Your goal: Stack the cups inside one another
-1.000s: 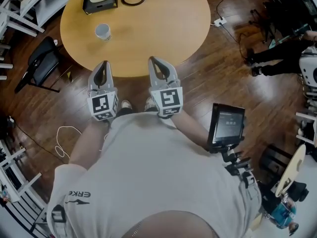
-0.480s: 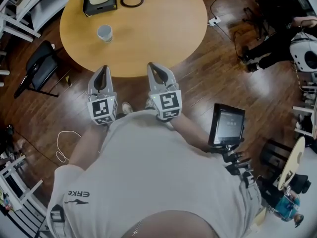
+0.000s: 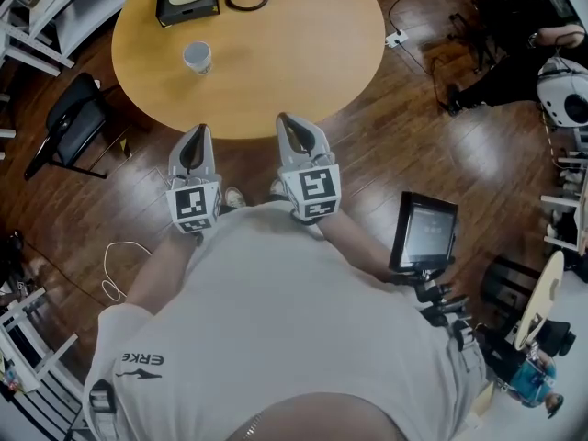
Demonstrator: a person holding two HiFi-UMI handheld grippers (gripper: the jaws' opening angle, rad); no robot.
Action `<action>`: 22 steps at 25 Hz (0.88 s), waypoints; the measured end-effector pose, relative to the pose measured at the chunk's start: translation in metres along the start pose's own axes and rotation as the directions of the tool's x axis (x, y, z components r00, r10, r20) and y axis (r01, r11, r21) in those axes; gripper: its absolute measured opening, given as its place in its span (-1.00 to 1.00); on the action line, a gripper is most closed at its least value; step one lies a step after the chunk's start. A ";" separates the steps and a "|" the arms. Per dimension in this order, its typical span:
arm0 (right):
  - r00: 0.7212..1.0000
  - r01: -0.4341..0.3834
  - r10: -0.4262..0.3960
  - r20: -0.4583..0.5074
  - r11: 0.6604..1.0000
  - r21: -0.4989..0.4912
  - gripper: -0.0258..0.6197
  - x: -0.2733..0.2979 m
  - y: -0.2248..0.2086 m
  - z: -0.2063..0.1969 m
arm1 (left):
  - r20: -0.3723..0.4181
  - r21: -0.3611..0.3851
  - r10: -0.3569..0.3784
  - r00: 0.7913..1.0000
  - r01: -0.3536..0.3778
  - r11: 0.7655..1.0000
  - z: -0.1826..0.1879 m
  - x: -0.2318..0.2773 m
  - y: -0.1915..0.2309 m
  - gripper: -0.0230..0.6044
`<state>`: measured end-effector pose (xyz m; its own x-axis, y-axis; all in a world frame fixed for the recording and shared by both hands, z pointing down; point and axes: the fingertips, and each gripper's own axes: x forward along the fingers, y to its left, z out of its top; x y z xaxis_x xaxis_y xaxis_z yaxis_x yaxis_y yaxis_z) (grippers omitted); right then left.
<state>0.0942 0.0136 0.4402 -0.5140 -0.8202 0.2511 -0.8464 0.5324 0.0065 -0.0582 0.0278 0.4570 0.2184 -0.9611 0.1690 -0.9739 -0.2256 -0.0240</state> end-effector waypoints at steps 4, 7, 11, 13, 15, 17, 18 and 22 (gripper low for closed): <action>1.000 -0.006 0.006 0.001 1.000 -0.008 -0.88 0.000 0.003 0.002 | -0.002 0.001 -0.006 1.000 0.006 1.000 0.001 -0.001 -0.001 -0.92; 1.000 -0.009 0.009 0.007 1.000 -0.008 -0.88 0.002 0.008 0.006 | -0.003 -0.002 -0.006 1.000 0.006 1.000 0.000 -0.002 0.001 -0.92; 1.000 -0.012 0.012 0.009 1.000 -0.012 -0.88 0.006 0.009 0.009 | -0.006 -0.010 -0.002 1.000 0.001 1.000 -0.001 0.000 0.005 -0.92; 1.000 -0.011 0.012 0.010 1.000 -0.014 -0.88 0.007 0.009 0.010 | -0.007 -0.017 0.002 1.000 -0.002 1.000 -0.001 0.001 0.006 -0.92; 1.000 -0.010 0.010 0.011 1.000 -0.015 -0.88 0.008 0.008 0.011 | -0.008 -0.019 0.001 1.000 -0.002 1.000 -0.001 0.002 0.006 -0.92; 1.000 -0.008 0.008 0.011 1.000 -0.015 -0.88 0.011 0.009 0.011 | -0.010 -0.021 -0.002 1.000 0.001 1.000 -0.003 0.005 0.008 -0.92; 1.000 -0.007 0.008 0.011 1.000 -0.016 -0.88 0.013 0.010 0.011 | -0.010 -0.023 -0.003 1.000 0.002 1.000 -0.004 0.006 0.010 -0.92; 1.000 -0.006 0.006 0.010 1.000 -0.022 -0.88 0.021 0.010 0.013 | -0.012 -0.025 -0.005 1.000 0.004 1.000 -0.005 0.012 0.014 -0.92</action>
<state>0.0733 -0.0012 0.4327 -0.5208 -0.8189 0.2412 -0.8399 0.5421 0.0266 -0.0695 0.0137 0.4634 0.2223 -0.9580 0.1814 -0.9742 -0.2258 0.0014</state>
